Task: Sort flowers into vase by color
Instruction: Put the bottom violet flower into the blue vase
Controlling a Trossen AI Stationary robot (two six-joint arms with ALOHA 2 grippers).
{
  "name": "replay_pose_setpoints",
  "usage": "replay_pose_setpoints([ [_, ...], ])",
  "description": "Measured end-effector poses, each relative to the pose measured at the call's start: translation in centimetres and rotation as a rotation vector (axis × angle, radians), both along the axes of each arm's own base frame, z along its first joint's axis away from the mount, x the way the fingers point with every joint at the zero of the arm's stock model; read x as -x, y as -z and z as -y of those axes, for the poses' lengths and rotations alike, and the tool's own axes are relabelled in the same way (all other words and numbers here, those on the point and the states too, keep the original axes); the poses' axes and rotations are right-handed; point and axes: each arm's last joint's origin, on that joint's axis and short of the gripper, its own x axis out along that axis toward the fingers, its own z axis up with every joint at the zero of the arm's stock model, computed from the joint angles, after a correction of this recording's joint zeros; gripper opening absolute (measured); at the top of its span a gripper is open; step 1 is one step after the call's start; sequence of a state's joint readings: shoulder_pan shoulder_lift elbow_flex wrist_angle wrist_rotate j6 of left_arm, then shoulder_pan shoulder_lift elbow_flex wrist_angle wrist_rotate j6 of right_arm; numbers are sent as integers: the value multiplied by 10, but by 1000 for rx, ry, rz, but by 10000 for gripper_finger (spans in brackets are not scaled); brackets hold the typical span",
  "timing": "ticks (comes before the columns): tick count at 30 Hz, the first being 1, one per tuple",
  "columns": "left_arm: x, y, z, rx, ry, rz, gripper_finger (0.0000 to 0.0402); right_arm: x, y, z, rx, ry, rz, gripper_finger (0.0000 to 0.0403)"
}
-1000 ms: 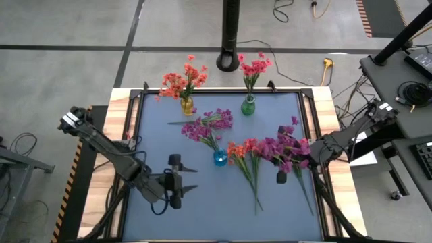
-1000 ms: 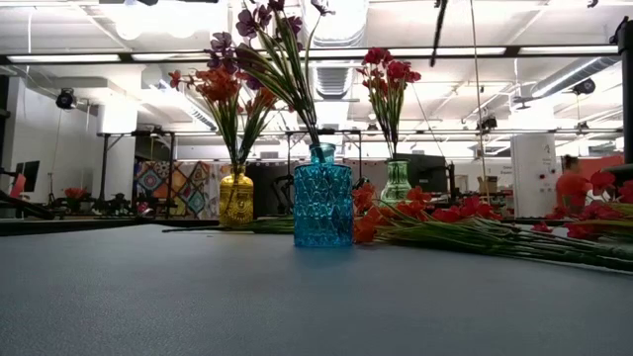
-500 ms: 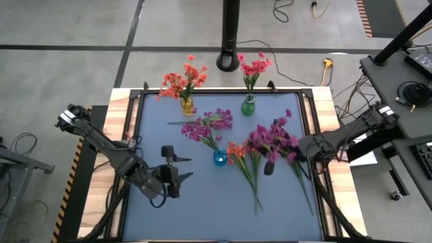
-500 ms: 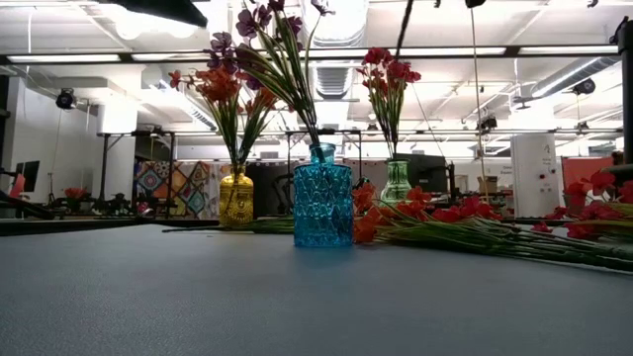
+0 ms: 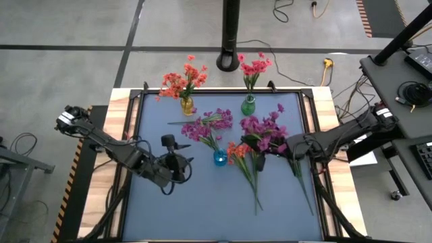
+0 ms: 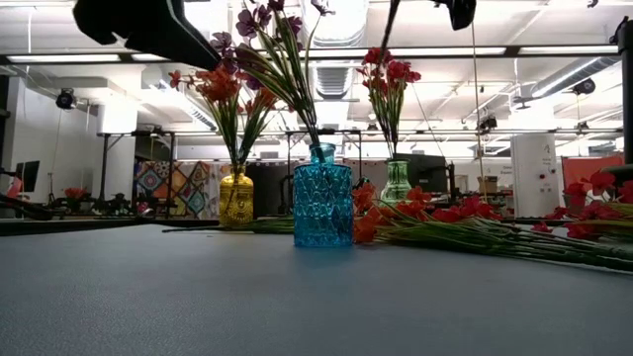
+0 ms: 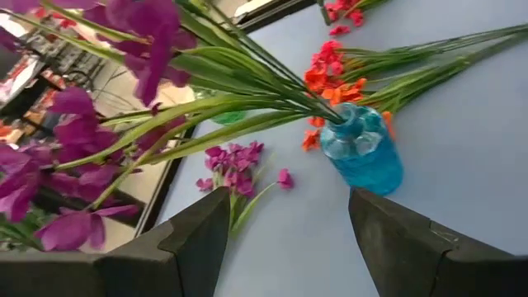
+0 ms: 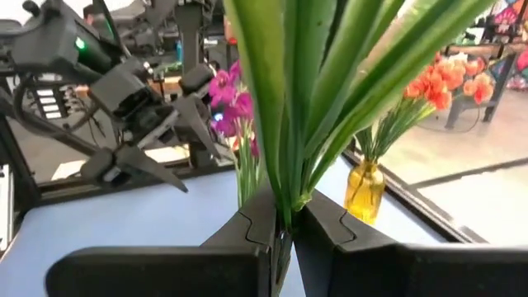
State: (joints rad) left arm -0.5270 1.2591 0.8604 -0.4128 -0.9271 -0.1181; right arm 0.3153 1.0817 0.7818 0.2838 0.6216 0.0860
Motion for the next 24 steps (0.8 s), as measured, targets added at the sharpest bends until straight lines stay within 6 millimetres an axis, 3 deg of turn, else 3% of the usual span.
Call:
replay_pose_setpoints([
  [7,1,1,-1,-18,-29,9,231,-4,-2,-1,19,0,31,22],
  [24,1,1,-3,-49,-64,25,231,-39,30,-7,41,22,27,22],
])
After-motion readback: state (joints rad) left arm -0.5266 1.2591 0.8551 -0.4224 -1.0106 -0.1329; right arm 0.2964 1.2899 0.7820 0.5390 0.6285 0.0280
